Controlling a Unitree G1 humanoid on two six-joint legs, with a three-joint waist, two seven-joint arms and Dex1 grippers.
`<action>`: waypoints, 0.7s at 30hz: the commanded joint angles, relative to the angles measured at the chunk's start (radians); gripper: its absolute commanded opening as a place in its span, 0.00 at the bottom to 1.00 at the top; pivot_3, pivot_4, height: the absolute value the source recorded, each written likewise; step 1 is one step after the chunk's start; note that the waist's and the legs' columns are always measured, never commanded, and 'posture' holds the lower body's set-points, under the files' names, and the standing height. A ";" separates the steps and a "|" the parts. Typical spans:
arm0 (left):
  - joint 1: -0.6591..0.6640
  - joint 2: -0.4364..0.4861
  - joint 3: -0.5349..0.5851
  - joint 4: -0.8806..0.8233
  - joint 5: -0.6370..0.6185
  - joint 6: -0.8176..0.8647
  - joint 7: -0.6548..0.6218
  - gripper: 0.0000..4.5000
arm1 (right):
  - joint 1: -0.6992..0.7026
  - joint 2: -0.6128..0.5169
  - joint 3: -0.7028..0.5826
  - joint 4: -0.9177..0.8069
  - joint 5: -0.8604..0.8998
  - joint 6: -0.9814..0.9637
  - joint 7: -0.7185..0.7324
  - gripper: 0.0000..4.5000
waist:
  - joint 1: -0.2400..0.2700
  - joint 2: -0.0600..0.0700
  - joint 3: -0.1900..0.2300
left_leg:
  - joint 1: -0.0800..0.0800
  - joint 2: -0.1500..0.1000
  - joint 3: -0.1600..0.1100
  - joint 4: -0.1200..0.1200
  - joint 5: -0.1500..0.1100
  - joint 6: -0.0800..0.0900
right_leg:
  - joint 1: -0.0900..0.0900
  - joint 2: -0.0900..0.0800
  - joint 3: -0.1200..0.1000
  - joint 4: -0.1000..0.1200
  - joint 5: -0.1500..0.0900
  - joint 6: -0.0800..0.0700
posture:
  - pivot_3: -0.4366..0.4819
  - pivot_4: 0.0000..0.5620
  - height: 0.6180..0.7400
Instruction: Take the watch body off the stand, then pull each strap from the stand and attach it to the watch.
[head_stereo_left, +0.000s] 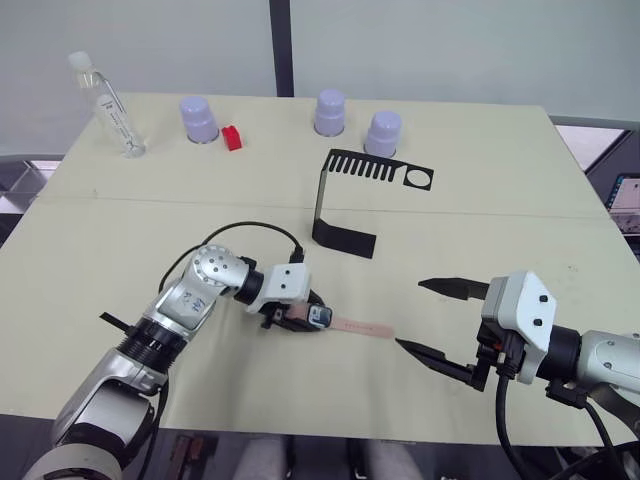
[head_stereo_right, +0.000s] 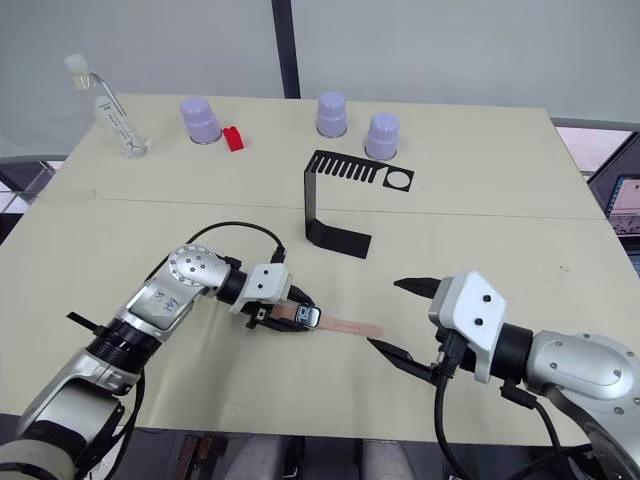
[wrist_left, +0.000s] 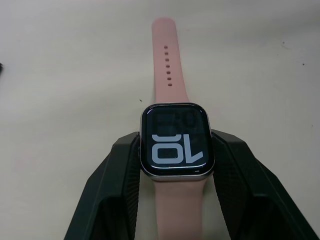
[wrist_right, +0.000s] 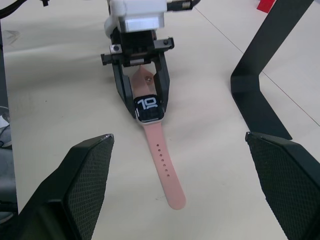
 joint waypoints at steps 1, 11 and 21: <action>-0.014 0.070 0.108 -0.086 -0.116 0.112 -0.092 0.87 | 0.034 -0.025 -0.049 -0.043 0.008 -0.003 0.004 1.00 | 0.000 0.000 0.000 | 0.000 0.000 0.000 0.000 0.000 0.000 | 0.000 0.000 0.000 0.000 0.000 0.000 | 0.48 0.27 1.00; 0.040 0.475 0.348 -0.021 -0.260 0.090 -0.322 0.99 | 0.165 -0.076 -0.352 0.038 0.175 0.033 0.129 1.00 | -0.019 0.000 0.000 | 0.004 0.001 0.000 -0.004 0.000 0.000 | 0.002 -0.001 0.000 -0.003 -0.001 -0.002 | 0.48 0.27 1.00; 0.137 0.245 0.306 -0.227 -0.247 -0.078 -0.205 0.99 | 0.106 -0.098 -0.232 0.018 0.214 0.019 0.104 1.00 | -0.002 0.000 0.000 | 0.002 0.000 0.000 -0.004 -0.001 0.001 | 0.001 -0.002 0.000 -0.003 -0.001 -0.002 | 0.48 0.27 1.00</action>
